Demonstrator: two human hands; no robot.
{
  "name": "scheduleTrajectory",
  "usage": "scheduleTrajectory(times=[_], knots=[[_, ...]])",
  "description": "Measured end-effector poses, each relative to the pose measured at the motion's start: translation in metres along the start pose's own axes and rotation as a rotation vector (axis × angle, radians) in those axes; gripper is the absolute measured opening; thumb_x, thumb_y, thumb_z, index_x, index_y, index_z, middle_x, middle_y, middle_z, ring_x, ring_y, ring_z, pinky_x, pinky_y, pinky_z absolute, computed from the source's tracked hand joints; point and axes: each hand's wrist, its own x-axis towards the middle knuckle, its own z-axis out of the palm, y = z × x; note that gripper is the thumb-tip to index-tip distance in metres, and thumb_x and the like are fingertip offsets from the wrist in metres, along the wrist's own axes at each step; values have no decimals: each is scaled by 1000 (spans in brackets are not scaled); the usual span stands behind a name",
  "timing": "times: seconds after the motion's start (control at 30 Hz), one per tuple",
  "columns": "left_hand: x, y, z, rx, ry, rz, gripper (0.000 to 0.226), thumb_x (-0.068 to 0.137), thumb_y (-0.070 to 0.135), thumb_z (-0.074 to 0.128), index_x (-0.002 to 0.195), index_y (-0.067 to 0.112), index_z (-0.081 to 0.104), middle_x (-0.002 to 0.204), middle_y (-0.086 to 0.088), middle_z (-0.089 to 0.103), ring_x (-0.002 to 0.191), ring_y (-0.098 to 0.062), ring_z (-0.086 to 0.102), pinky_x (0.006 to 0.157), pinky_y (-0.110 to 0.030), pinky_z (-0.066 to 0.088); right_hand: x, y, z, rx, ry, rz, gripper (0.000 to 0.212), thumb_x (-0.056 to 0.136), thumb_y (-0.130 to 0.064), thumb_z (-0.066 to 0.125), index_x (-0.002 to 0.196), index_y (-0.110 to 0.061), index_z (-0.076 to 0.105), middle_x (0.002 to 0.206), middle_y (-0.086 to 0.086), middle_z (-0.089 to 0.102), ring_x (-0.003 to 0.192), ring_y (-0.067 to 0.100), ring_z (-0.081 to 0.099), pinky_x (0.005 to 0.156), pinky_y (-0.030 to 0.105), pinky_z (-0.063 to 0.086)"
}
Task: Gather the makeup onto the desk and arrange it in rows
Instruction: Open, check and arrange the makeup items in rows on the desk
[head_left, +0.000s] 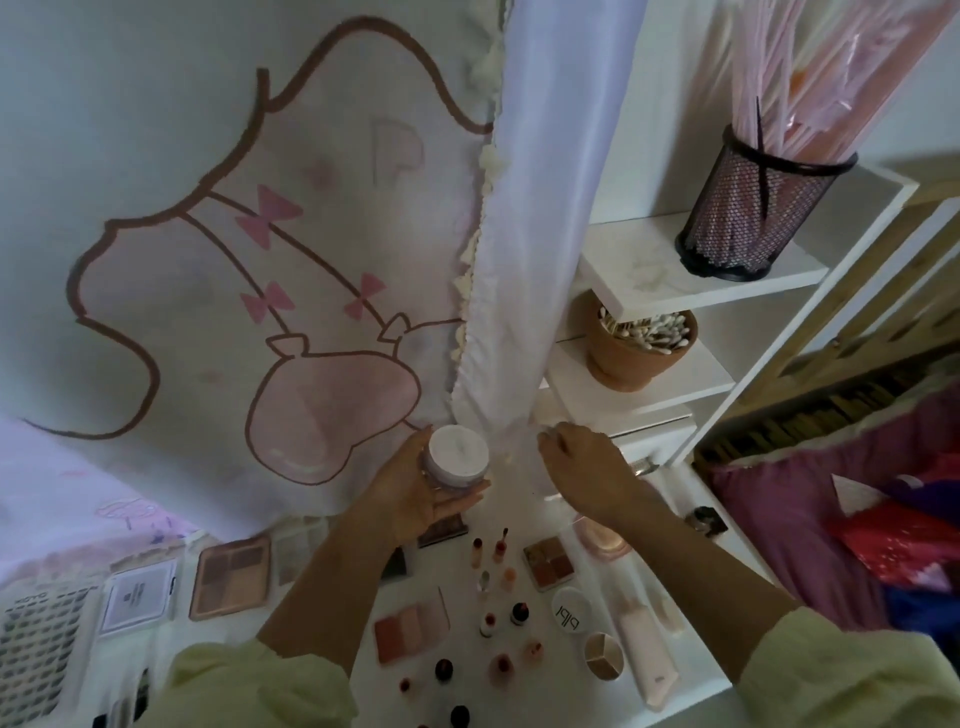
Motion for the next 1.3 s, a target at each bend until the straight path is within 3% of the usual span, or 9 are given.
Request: scheduleTrajectory(times=[0.1,0.2,0.3,0.47,0.63,0.83,1.0,1.13,1.3], knots=[[20,-8,-3,21,39,4,50,92,38,59,133,11,50,133,-21,54,112,-44,59,88,-52,54,5,18,19,-160,-12,14,40,101,-30,39,62,-20,35,62,-2,46,68,23,51,62,28,34],[36,-14,-7,90,72,16,47,94,35,56,132,8,49,132,-18,55,114,-39,58,96,-51,48,6,32,34,-183,15,24,38,100,-29,43,64,-16,43,65,1,53,66,23,55,61,29,39],[51,-18,-5,138,93,36,35,98,31,50,126,10,48,128,-16,54,110,-35,58,90,-48,49,11,44,48,-202,53,58,31,99,-30,45,83,-9,61,79,7,64,75,23,63,69,31,50],[78,-34,-7,438,240,94,44,97,35,53,134,12,47,132,-12,54,117,-34,57,75,-41,55,21,59,74,-246,65,136,30,99,-31,45,93,-6,62,90,10,67,84,25,65,71,31,50],[95,-46,-9,596,313,146,48,93,42,57,126,7,56,125,-13,59,110,-34,60,87,-49,55,24,63,94,-222,110,178,28,99,-26,45,96,-4,62,92,11,68,87,26,66,69,30,48],[103,-51,-6,650,333,154,39,92,37,61,115,6,62,110,-17,64,98,-35,63,61,-36,58,24,60,109,-124,121,236,25,98,-25,47,93,-5,61,92,12,67,86,27,67,71,33,52],[104,-50,-3,750,328,175,21,96,33,55,93,13,62,103,-19,65,90,-34,65,75,-46,58,24,62,114,-46,142,281,20,96,-18,49,93,-2,59,96,16,66,92,30,64,71,33,46],[104,-45,0,858,327,215,34,99,37,45,72,18,53,86,-13,62,89,-33,62,89,-54,52,24,67,120,53,162,322,18,93,-17,55,94,0,61,95,15,65,90,29,63,70,32,45],[104,-38,6,902,311,141,26,96,29,52,74,16,52,79,-5,57,92,-29,60,91,-49,53,31,78,125,211,191,447,22,94,-19,55,96,0,67,88,15,70,82,29,69,74,36,57]])
